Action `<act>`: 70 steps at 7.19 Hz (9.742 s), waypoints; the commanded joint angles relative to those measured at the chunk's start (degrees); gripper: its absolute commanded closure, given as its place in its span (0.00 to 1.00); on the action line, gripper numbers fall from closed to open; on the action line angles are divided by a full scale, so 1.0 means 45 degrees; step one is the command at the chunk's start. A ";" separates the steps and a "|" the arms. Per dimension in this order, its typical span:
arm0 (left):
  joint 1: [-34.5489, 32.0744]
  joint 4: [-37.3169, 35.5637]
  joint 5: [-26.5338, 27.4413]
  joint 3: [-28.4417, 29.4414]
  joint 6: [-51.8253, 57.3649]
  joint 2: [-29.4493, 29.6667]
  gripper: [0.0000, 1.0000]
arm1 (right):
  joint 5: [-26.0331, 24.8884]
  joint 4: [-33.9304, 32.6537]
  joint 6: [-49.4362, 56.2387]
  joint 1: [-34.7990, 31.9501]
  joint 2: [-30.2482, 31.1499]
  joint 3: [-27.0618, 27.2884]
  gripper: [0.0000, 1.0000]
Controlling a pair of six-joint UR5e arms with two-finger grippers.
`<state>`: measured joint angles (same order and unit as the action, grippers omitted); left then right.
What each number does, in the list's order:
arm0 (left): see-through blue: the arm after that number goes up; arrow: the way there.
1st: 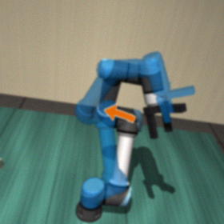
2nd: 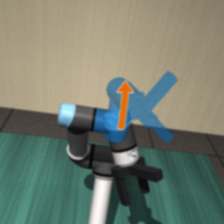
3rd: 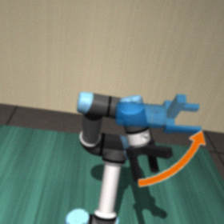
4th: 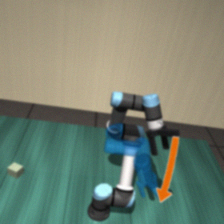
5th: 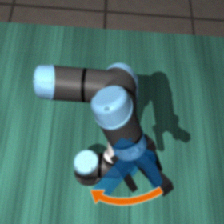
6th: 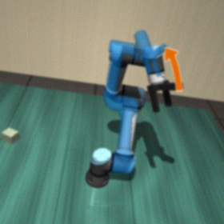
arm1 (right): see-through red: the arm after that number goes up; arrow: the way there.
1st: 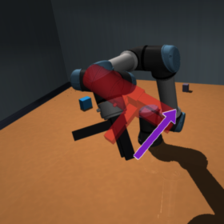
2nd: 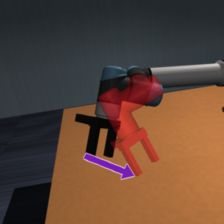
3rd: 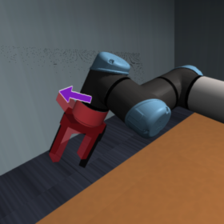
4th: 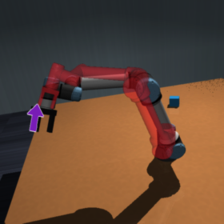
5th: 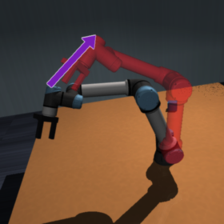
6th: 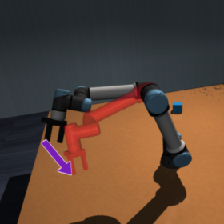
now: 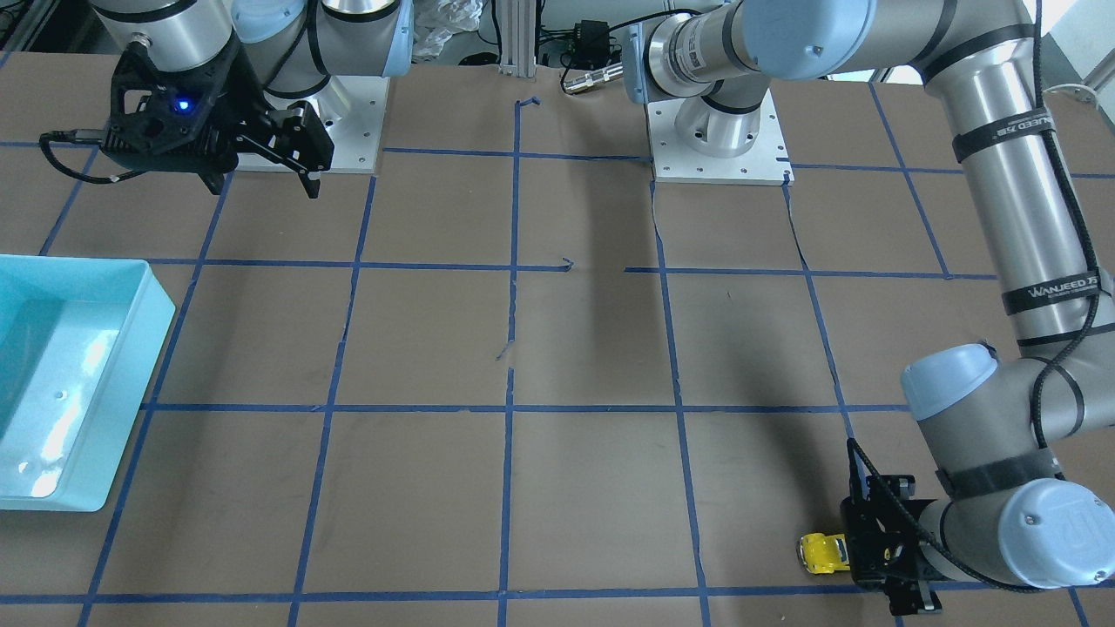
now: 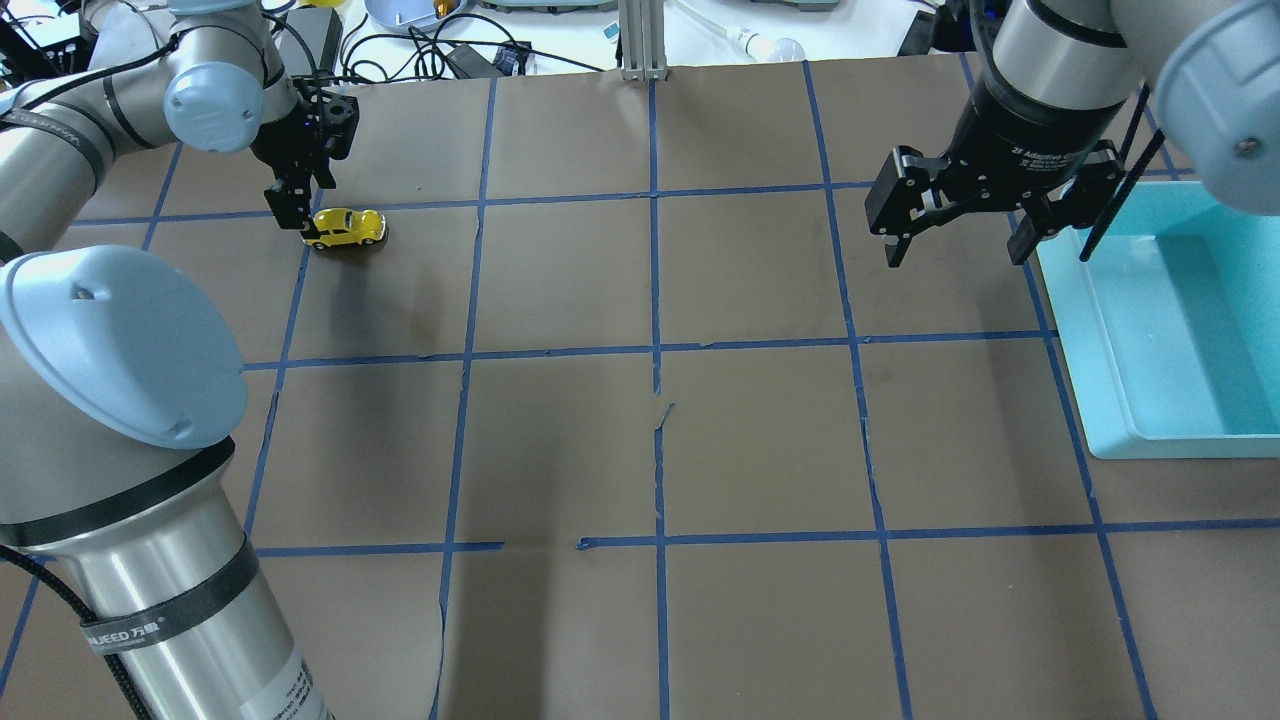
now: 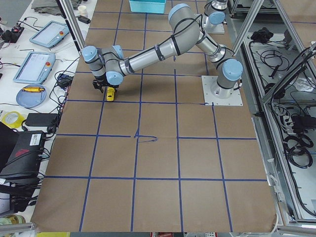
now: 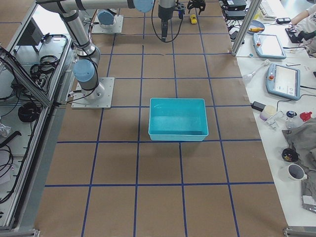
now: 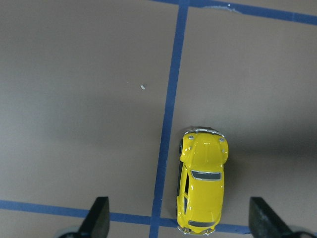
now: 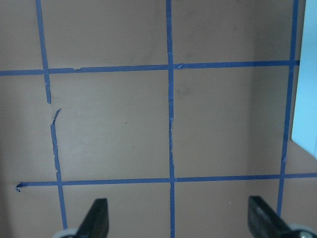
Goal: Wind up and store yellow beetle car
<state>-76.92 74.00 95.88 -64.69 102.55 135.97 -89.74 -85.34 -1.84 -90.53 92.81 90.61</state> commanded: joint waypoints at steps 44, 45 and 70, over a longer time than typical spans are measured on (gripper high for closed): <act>0.1721 -0.2324 -0.0721 -0.1640 0.1606 -0.0235 1.00 | -0.0020 0.0019 -0.0020 -0.0059 -0.0019 0.0020 0.00; 0.1740 -0.2324 -0.0740 -0.1640 0.1606 -0.0235 1.00 | -0.0020 0.0000 -0.0020 -0.0059 -0.0019 0.0020 0.00; -0.2459 0.2202 -0.1150 -0.6524 -1.9990 -1.0408 0.00 | 0.0138 -0.2397 0.4030 -0.0098 -0.1340 -0.0117 0.00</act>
<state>-87.65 80.31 90.61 -94.78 16.59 91.50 -89.03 -92.60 8.88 -90.80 90.11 90.13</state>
